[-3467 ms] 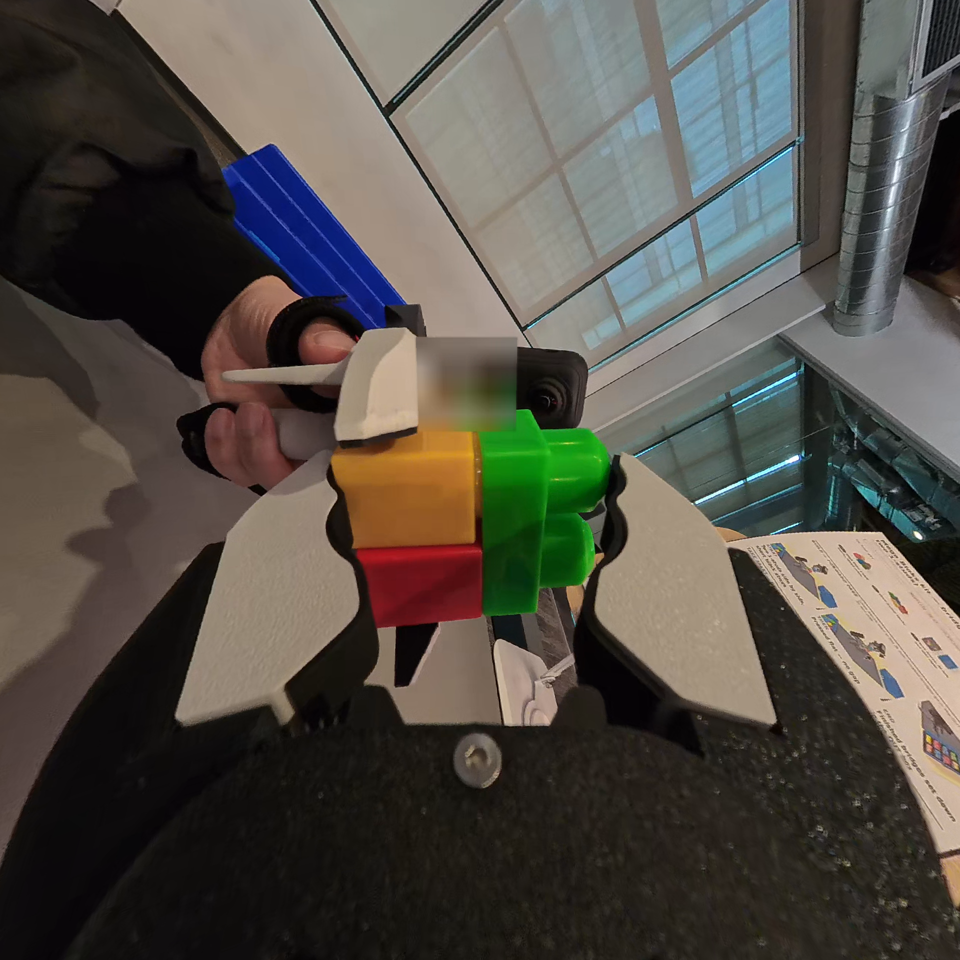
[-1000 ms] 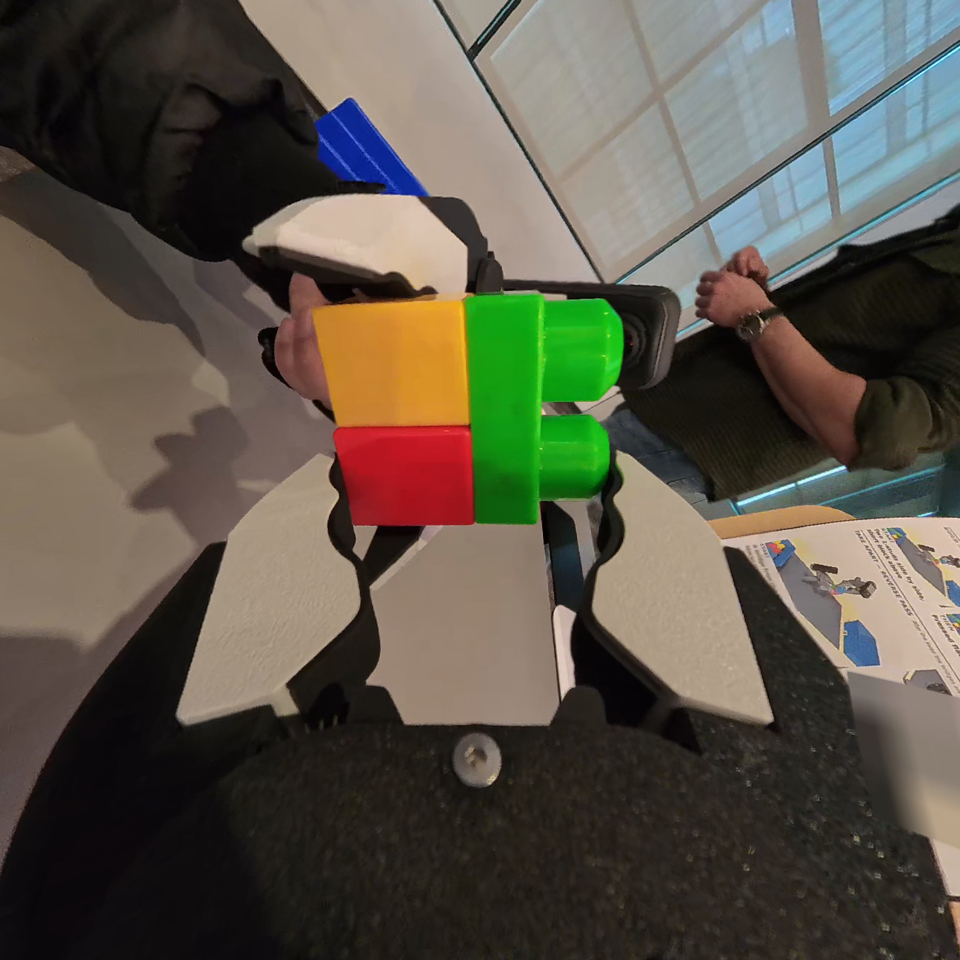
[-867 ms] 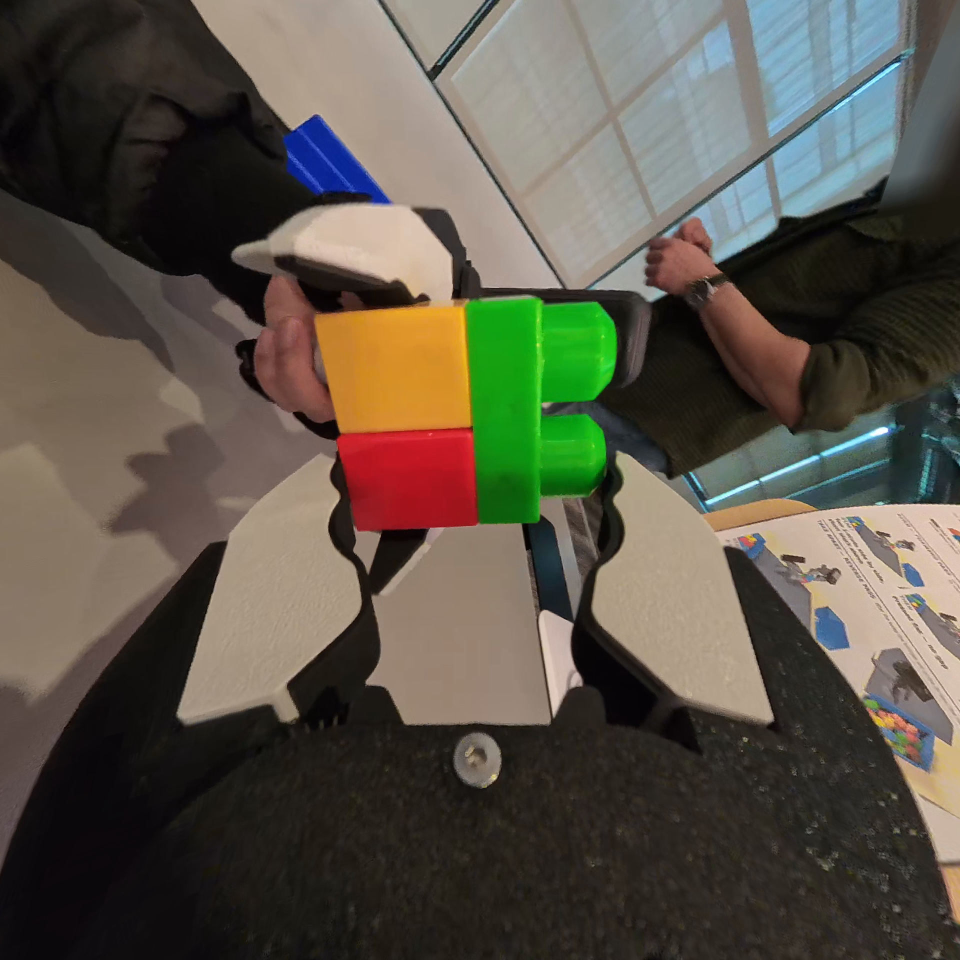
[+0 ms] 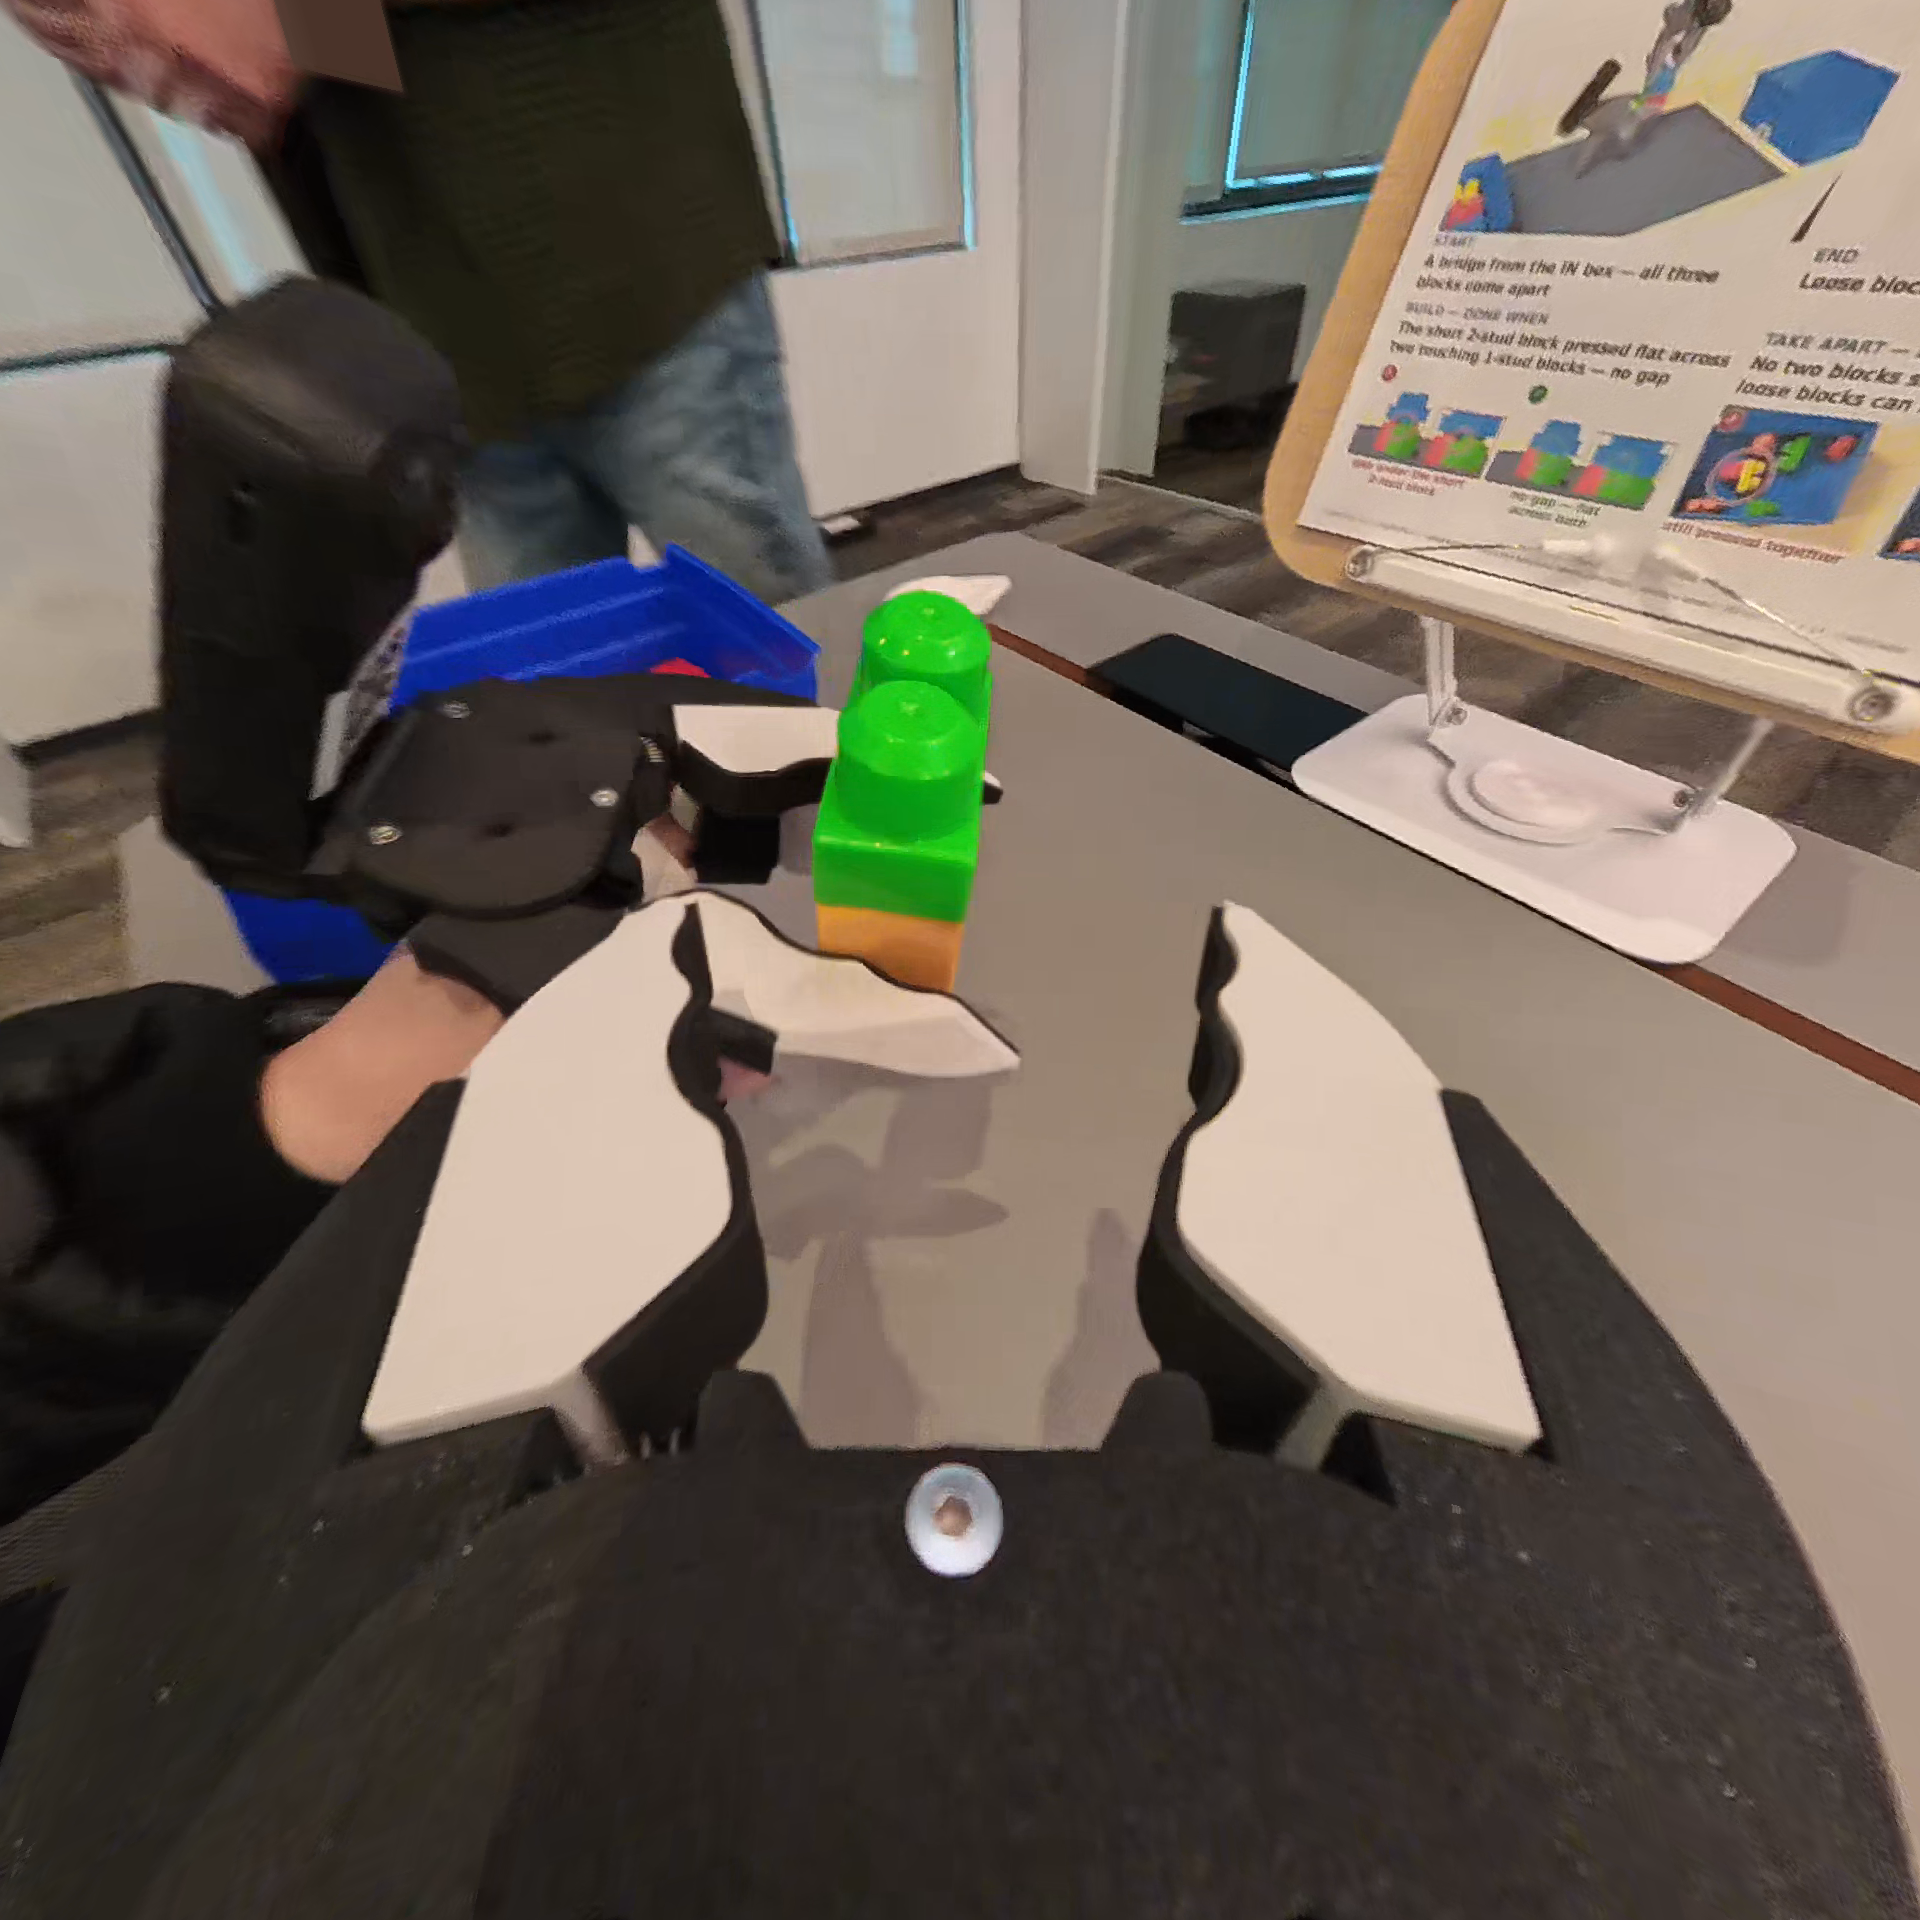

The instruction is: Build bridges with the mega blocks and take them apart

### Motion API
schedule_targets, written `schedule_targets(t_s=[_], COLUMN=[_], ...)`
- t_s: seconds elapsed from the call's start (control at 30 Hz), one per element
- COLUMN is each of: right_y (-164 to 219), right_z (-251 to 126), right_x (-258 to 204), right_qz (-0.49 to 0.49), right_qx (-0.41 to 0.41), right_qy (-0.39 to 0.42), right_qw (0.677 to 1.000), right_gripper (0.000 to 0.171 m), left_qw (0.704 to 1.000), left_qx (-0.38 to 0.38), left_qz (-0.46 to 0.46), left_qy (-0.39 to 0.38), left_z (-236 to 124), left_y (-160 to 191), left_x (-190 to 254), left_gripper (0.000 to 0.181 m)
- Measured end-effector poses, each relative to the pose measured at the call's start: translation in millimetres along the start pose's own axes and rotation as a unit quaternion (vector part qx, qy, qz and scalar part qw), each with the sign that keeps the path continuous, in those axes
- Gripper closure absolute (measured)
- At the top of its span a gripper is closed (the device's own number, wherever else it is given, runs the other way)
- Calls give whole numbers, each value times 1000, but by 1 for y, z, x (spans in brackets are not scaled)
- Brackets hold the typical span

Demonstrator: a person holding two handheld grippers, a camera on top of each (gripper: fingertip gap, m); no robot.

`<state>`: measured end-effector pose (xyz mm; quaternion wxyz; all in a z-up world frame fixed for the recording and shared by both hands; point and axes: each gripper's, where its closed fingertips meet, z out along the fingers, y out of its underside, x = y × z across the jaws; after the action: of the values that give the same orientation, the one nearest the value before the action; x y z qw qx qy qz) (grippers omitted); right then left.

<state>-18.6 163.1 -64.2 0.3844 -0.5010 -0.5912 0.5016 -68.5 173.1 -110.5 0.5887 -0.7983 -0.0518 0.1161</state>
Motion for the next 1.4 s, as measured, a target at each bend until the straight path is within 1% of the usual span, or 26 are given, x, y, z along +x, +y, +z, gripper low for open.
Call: schedule_targets(t_s=[0.13,0.2,0.27,0.33,0.4,0.47,0.6,0.73,0.8,0.83,0.87,0.93,1.0,1.07,1.13,1.17,1.23,1.3,1.4], right_y=[5,9,9,9,11,12,10,6,0,-4,-7,-10,-9,-4,2,4,7,7,8], right_z=[20,26,28,30,32,32,31,23,16,11,6,-2,-12,-18,-22,-23,-25,-30,-38], right_x=[-2,-6,-12,-21,-19,-20,-20,-17,-14,-14,-14,-15,-22,-26,-28,-29,-33,-39,-47], right_qz=[12,14,19,13,18,31,81,123,135,144,153,169,177,187,189,188,184,181,177], right_qx=[-19,-39,-48,-58,-71,-80,-80,-82,-82,-87,-93,-104,-130,-157,-180,-190,-202,-207,-213], right_qy=[38,30,14,-17,-18,-35,-84,-146,-176,-197,-218,-250,-298,-330,-349,-356,-370,-395,-426], right_qw=[999,999,999,998,997,996,990,978,972,966,959,948,929,912,900,895,888,877,861], right_gripper=[86,97,103,122,134,134,134,135,135,135,135,135,135,135,135,135,134,134,135], left_qw=[999,997,997,997,997,996,996,995,993,990,987,974,953,929,920,920,919,914,906], left_qx=[-1,-9,-15,-20,-19,-24,-7,3,3,22,44,106,162,195,196,188,189,196,201], left_qz=[23,50,58,64,72,79,85,78,101,124,141,186,249,308,327,326,321,316,317], left_qy=[-35,-52,-51,-38,-33,-35,-21,54,57,67,62,70,60,65,93,109,125,159,196], left_z=[-3,-6,-7,-8,-10,-11,-14,-19,-23,-27,-33,-45,-56,-63,-64,-63,-62,-67,-72], left_y=[-3,-2,2,4,4,4,-2,-2,3,1,-2,-14,-27,-34,-34,-32,-36,-40,-42], left_x=[4,3,5,9,11,11,13,30,23,22,17,18,21,32,44,47,50,59,74], left_gripper=[93,93,92,92,92,92,91,90,76,74,79,80,86,93,91,90,82,84,81])
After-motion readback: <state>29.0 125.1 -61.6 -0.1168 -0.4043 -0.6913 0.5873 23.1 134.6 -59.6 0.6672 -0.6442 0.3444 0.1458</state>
